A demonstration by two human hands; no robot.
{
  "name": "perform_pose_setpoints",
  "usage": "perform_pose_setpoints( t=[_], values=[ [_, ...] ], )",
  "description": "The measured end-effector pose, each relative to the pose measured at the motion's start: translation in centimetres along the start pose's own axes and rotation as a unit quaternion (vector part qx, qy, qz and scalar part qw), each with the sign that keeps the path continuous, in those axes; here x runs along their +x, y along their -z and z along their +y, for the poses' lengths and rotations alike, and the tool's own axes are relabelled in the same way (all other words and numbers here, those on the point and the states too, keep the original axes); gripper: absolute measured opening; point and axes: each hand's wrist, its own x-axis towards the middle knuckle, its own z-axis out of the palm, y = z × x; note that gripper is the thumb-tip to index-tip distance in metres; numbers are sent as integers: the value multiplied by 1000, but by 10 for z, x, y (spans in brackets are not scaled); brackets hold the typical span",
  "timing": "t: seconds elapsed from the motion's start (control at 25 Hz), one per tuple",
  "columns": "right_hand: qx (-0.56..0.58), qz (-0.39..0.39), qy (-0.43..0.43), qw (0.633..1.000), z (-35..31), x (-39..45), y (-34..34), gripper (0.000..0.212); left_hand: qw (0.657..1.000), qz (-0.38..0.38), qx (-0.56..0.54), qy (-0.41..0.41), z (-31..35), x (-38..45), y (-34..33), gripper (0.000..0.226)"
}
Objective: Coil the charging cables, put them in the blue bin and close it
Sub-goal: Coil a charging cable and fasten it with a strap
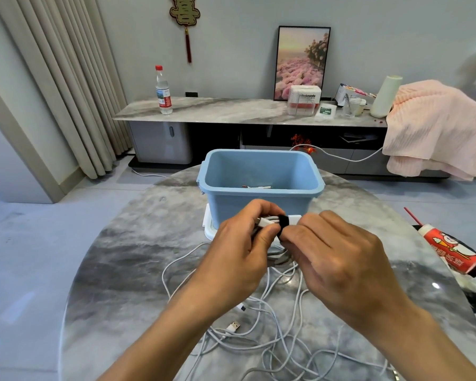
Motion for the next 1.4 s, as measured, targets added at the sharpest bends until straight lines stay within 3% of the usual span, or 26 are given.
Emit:
perform_pose_setpoints(
  t=[0.24, 0.44, 0.56, 0.68, 0.72, 0.76, 0.8, 0.84, 0.88, 0.96, 1.04, 1.2, 1.28, 1.4],
  values=[
    [166, -17, -135, 977, 4, 5, 0, 5, 990, -25, 111, -81, 1, 2, 5, 8],
    [374, -45, -228, 898, 4, 9, 1, 8, 990, -68, 93, -84, -1, 7, 17, 9],
    [455, -13, -339, 824, 17, 9, -4, 18, 984, -139, 63, -89, 3, -2, 13, 9],
    [445, -40, -374, 813, 29, 6, -14, 16, 968, -207, 63, -128, 17, -19, -19, 12],
    [471, -34, -398, 786, 32, 4, -17, 16, 972, -188, 56, -127, 15, -15, -22, 12],
    [524, -8, -444, 727, 36, 3, -17, 14, 982, -156, 32, -103, 10, -11, -19, 12],
    [585, 12, -494, 643, 41, 2, -15, 11, 990, -123, -8, -63, 6, -5, -11, 12],
    [636, 3, -526, 565, 45, 1, -10, 21, 994, -93, -59, -18, 3, 0, -2, 14],
    [669, -39, -530, 520, 47, 0, -7, 36, 991, -67, -110, 20, 0, 2, 6, 15],
    [691, -147, -482, 518, 45, -3, -8, 58, 981, -32, -178, 65, -1, 3, 13, 12],
    [681, -186, -435, 559, 36, -3, -13, 55, 975, -8, -200, 96, 0, 5, 10, 9],
    [675, -174, -437, 568, 32, -2, -16, 48, 965, 1, -208, 160, 3, 5, 11, 11],
    [686, -164, -443, 553, 32, -5, -15, 58, 955, 28, -215, 204, 3, 6, 11, 27],
    [712, -109, -464, 515, 27, 7, -9, 45, 943, 95, -199, 249, 0, 12, 15, 38]
  ],
)
